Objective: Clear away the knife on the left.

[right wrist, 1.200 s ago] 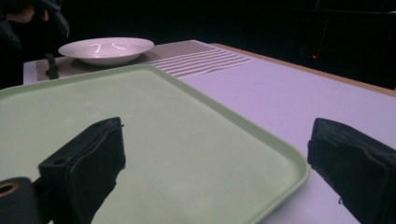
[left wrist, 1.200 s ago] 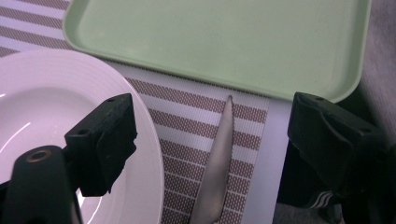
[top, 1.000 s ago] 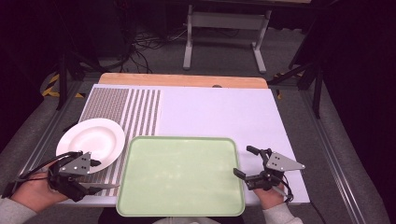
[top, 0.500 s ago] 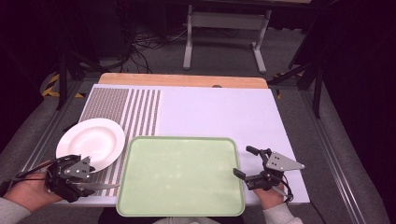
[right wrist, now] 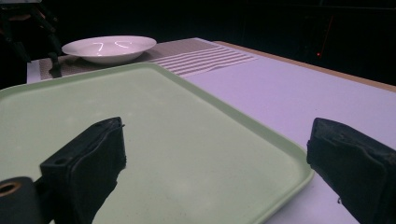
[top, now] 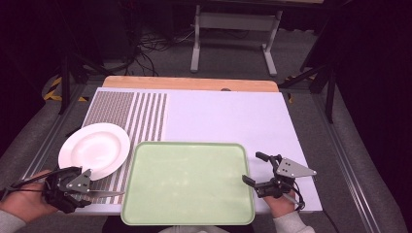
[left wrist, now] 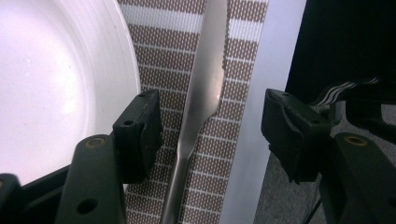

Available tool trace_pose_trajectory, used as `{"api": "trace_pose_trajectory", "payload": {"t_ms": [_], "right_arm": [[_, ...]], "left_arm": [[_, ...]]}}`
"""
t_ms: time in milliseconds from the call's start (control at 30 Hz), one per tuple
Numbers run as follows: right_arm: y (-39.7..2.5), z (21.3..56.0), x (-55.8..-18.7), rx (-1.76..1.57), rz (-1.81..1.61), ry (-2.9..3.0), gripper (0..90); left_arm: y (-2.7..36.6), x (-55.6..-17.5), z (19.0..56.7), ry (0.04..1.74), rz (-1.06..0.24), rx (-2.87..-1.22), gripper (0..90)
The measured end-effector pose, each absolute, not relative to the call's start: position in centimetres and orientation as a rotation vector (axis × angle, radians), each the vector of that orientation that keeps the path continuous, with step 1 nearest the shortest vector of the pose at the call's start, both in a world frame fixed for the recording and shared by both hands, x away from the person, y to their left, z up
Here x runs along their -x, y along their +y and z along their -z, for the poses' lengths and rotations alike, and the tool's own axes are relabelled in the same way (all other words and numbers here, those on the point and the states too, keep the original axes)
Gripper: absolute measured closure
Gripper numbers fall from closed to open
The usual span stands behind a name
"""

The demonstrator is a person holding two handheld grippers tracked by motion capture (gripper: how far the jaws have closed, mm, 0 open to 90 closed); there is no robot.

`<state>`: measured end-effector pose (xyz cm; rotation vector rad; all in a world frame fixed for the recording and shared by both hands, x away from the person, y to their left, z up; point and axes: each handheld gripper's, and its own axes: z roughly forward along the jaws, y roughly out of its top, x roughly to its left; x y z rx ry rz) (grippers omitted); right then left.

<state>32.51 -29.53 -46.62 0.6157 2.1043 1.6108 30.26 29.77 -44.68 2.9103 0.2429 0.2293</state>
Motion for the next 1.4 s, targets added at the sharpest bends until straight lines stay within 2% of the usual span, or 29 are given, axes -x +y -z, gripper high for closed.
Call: {"api": "trace_pose_trajectory", "payload": {"t_ms": [633,933,1267,1400], "right_arm": [[-29.8,46.6,-32.2,-0.622,-1.605,2.104,5.3],[-30.3,46.6,-31.6,-0.629,-1.601,2.095,5.4],[-31.2,46.6,-30.7,-0.657,-1.59,2.07,5.5],[-31.4,46.7,-30.4,-0.663,-1.586,2.065,5.6]], "left_arm": [[31.5,-31.1,45.8,0.229,-0.213,-3.057,53.0],[31.8,-31.7,46.0,0.183,-0.195,-3.092,63.7],[31.4,-32.4,46.3,0.01,-0.202,-3.175,77.5],[31.1,-32.4,46.3,-0.069,-0.205,-3.197,79.3]]}}
